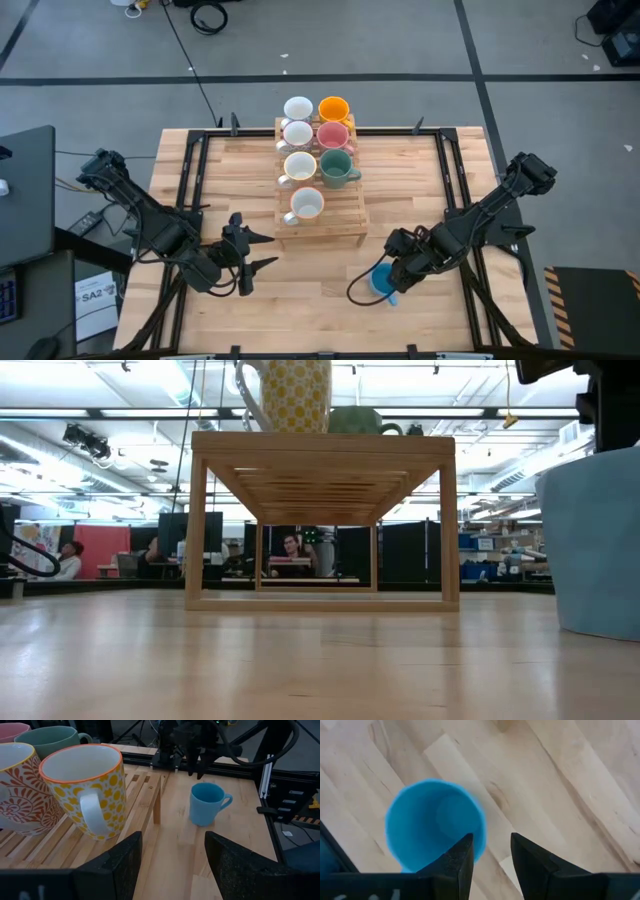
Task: Place coffee mugs
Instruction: Put the blue cup on the shelf aligned with the other green cup
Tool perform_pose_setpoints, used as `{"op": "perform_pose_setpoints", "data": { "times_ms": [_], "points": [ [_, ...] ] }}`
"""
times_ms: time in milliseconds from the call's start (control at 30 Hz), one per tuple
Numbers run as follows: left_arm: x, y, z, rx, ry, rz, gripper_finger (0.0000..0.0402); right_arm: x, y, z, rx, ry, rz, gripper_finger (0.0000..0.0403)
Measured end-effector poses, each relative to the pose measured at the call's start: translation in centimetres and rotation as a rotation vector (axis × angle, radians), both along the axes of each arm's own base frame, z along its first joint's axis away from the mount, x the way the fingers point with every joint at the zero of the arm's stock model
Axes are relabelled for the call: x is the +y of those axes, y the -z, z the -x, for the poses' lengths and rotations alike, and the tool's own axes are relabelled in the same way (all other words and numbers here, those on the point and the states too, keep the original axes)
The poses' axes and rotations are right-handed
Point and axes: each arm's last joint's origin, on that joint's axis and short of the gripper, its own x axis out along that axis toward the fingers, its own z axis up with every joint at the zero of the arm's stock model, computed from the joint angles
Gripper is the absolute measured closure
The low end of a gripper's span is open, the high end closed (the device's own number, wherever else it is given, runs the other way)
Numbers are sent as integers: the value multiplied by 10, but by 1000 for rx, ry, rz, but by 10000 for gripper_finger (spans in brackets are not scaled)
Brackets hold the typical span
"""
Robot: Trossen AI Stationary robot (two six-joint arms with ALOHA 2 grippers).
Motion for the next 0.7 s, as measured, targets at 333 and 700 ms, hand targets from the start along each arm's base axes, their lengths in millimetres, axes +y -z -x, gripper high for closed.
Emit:
{"op": "perform_pose_setpoints", "data": {
  "times_ms": [333,700],
  "points": [
    [0,0,0,0,0,0,178,1,23,-2,-33,-3,-61,267],
    [0,0,0,0,0,0,178,-1,42,0,-33,-88,-59,267]
  ]
}}
